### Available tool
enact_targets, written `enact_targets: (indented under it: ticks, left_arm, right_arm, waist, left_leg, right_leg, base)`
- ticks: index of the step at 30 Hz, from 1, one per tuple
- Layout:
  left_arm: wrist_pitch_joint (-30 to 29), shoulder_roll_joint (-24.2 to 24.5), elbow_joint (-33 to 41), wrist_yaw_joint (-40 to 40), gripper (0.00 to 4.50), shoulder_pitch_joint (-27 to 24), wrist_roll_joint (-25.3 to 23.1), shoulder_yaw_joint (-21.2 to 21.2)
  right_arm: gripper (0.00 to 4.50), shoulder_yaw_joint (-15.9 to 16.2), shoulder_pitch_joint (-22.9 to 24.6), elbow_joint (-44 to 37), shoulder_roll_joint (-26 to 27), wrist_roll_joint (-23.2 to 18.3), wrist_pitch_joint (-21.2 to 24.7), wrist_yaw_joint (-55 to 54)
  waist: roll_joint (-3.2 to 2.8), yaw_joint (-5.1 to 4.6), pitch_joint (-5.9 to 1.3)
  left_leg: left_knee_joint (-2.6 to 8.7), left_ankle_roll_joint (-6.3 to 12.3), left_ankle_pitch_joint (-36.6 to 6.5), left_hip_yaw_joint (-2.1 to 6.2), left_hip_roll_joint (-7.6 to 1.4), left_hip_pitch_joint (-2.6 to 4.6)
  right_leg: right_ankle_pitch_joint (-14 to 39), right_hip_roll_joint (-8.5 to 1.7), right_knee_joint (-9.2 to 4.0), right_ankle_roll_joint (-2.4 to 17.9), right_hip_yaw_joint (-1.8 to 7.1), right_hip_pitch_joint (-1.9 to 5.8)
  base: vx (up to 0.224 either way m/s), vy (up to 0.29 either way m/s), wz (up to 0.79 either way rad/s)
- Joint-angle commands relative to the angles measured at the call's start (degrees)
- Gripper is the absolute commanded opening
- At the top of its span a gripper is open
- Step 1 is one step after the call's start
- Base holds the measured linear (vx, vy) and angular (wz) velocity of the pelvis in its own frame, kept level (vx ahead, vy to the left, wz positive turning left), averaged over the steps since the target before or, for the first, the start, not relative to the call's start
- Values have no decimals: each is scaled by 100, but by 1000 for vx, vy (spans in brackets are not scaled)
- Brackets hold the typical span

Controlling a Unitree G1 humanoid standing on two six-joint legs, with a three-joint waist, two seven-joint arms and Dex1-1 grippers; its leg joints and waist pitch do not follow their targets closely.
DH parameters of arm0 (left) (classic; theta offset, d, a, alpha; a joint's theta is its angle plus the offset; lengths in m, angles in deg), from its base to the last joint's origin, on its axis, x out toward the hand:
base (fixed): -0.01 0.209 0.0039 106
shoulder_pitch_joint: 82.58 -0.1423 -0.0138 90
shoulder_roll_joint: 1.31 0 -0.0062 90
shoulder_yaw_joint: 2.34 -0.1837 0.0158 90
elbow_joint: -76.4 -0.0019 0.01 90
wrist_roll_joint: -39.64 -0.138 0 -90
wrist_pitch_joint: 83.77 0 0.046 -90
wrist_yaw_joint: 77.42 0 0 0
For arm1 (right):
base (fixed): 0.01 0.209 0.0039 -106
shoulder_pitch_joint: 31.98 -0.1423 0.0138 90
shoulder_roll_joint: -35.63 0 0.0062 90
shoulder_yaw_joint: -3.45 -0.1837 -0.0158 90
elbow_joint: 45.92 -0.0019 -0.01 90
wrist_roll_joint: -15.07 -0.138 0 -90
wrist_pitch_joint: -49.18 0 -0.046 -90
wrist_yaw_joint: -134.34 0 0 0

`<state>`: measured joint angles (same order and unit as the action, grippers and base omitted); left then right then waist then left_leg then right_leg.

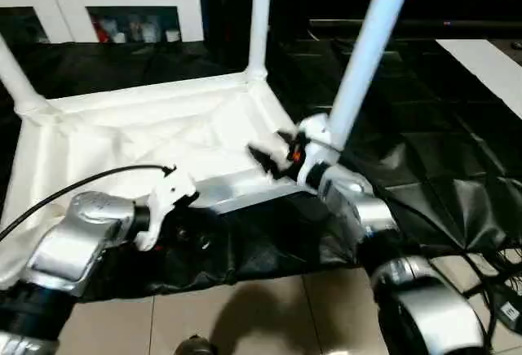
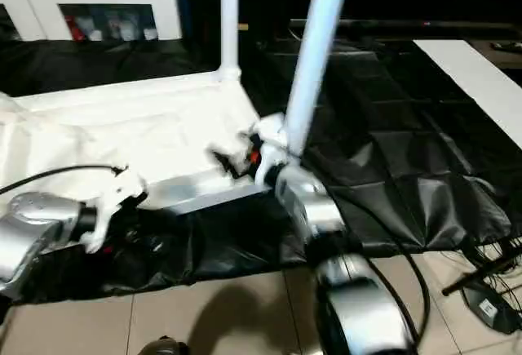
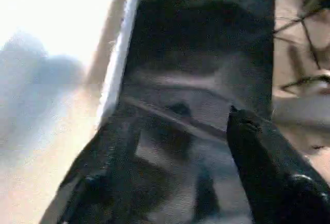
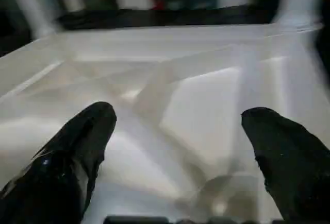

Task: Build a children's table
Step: Rotate table base

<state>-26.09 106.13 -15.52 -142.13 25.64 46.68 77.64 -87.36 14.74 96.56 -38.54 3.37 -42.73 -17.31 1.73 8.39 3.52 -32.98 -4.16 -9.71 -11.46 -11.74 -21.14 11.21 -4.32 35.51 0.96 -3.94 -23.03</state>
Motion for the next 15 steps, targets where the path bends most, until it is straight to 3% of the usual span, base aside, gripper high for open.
enact_targets:
  ticks: [1, 6, 12, 13, 15]
  left_arm:
    - [190, 38, -112, 307, 326, 118, -171, 97]
    - [612, -154, -247, 950, 354, 125, -250, 321]
    - [1229, -515, -310, 1953, 397, -90, -442, 660]
    - [1238, -605, -303, 2251, 406, -186, -484, 750]
    - [1262, -697, -313, 2521, 417, -276, -482, 852]
  right_arm:
    - [450, -274, -61, 256, -147, -46, -205, -401]
    - [450, -430, -273, 664, -453, 5, -438, -640]
    - [450, -327, -585, 1239, -903, 357, -818, -637]
    - [450, -213, -611, 1277, -959, 448, -893, -424]
    - [450, -106, -618, 1287, -984, 509, -966, -207]
  waist:
    - [-119, -57, -401]
    - [-104, -39, -416]
    - [-79, -30, -410]
    - [-148, -26, -420]
    - [-83, -62, -421]
  left_leg:
    - [399, -288, -1256, 87, -181, 185]
    - [379, -231, -1162, 95, -168, 127]
    - [351, -232, -1296, 109, -163, 90]
    - [341, -234, -1321, 120, -160, 87]
    - [330, -169, -1297, 122, -161, 52]
  right_leg:
    - [684, -389, -345, 1129, 305, 196]
    - [480, -383, -306, 1090, 299, 239]
    - [667, -384, -323, 1054, 286, 261]
    - [686, -391, -310, 1058, 281, 258]
    - [587, -382, -311, 1058, 277, 285]
  base:
    - [0, 0, 0]
    - [0, 0, 0]
    - [0, 0, 0]
    - [0, 0, 0]
    - [0, 0, 0]
